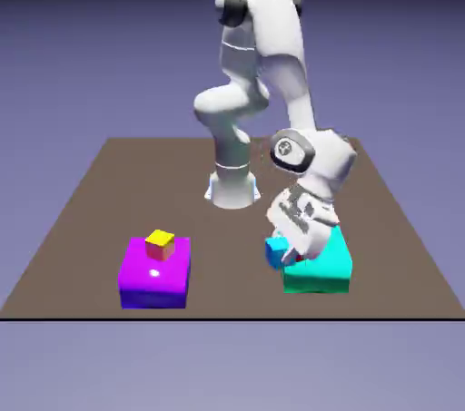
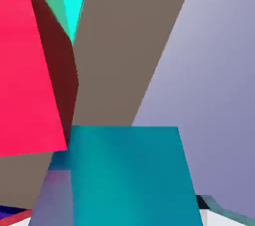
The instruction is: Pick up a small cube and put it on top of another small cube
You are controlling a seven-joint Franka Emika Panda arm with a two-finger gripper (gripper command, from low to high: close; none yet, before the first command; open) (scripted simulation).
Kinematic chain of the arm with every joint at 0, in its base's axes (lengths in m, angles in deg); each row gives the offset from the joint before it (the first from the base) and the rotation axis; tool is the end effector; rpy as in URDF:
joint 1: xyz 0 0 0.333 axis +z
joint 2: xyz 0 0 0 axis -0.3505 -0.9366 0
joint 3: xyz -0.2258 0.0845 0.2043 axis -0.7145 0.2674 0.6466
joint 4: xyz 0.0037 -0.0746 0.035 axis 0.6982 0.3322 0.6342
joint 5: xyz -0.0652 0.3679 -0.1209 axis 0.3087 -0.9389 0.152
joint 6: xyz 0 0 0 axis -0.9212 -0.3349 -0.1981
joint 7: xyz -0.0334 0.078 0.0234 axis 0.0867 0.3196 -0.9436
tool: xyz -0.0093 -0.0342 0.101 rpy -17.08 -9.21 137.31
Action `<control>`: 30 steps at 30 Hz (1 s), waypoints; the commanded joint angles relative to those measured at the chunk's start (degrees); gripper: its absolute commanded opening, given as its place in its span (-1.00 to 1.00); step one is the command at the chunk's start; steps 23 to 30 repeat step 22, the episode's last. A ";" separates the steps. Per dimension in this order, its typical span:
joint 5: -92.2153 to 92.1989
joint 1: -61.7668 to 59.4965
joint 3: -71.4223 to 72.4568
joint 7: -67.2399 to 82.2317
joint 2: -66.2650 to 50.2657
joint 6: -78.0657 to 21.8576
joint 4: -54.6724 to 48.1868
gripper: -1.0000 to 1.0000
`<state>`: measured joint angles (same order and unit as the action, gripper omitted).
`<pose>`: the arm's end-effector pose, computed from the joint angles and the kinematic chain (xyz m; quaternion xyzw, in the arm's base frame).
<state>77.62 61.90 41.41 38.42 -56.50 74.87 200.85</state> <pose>0.4662 0.2321 0.2947 0.7375 0.6132 0.0334 0.2808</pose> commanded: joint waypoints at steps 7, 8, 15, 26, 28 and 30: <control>0.01 0.02 4.10 8.72 14.54 -5.93 10.41 -1.00; -0.60 -0.51 3.98 9.04 15.90 -6.67 12.14 -1.00; 6.34 -3.69 0.56 2.39 6.42 2.55 12.92 -1.00; -1.33 -1.18 3.40 8.50 16.01 -6.94 13.14 1.00; -1.33 -1.18 3.40 8.50 16.01 -6.94 13.14 1.00; -1.33 -1.18 3.40 8.50 16.01 -6.94 13.14 1.00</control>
